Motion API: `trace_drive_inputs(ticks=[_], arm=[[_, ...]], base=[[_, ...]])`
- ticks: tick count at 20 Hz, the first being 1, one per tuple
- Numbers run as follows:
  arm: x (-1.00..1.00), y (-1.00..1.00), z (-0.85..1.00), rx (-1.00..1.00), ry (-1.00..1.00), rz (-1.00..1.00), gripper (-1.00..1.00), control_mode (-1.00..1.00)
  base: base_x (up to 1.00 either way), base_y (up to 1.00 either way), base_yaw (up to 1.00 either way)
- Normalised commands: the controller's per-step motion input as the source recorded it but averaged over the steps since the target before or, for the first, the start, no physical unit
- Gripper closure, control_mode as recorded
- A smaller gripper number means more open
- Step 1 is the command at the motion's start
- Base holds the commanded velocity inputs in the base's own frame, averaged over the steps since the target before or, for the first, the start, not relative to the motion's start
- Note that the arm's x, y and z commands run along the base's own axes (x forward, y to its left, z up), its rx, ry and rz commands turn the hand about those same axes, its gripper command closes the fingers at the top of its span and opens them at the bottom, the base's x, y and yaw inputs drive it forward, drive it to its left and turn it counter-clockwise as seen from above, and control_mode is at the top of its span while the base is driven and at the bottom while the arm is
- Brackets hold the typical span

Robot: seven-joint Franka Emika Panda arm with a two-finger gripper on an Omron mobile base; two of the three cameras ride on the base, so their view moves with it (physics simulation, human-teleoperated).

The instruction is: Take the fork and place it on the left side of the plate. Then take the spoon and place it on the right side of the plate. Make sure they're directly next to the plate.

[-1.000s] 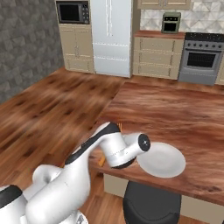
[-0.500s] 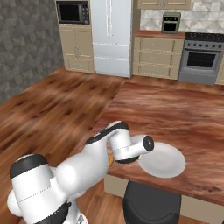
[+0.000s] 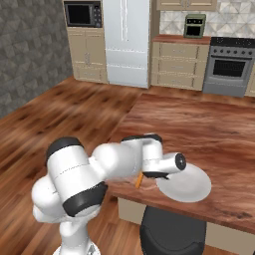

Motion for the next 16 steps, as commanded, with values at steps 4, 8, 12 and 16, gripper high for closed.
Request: trace_drive_inputs(ticks=[4, 8, 12, 16], arm=[[0.38, -0.18, -0.28, 0.00, 0.01, 0.00, 1.00, -1.00], [0.31, -0.20, -0.33, -0.02, 0.01, 0.00, 1.00, -1.00], [0.14, -0.09, -0.29, -0.04, 0.00, 0.00, 1.00, -1.00], [-0.05, -0.10, -0.23, -0.05, 0.00, 0.00, 1.00, -1.00]], base=[[0.00, 0.00, 0.00], [0.00, 0.00, 0.00], [0.00, 0.00, 0.00], [0.00, 0.00, 0.00]])
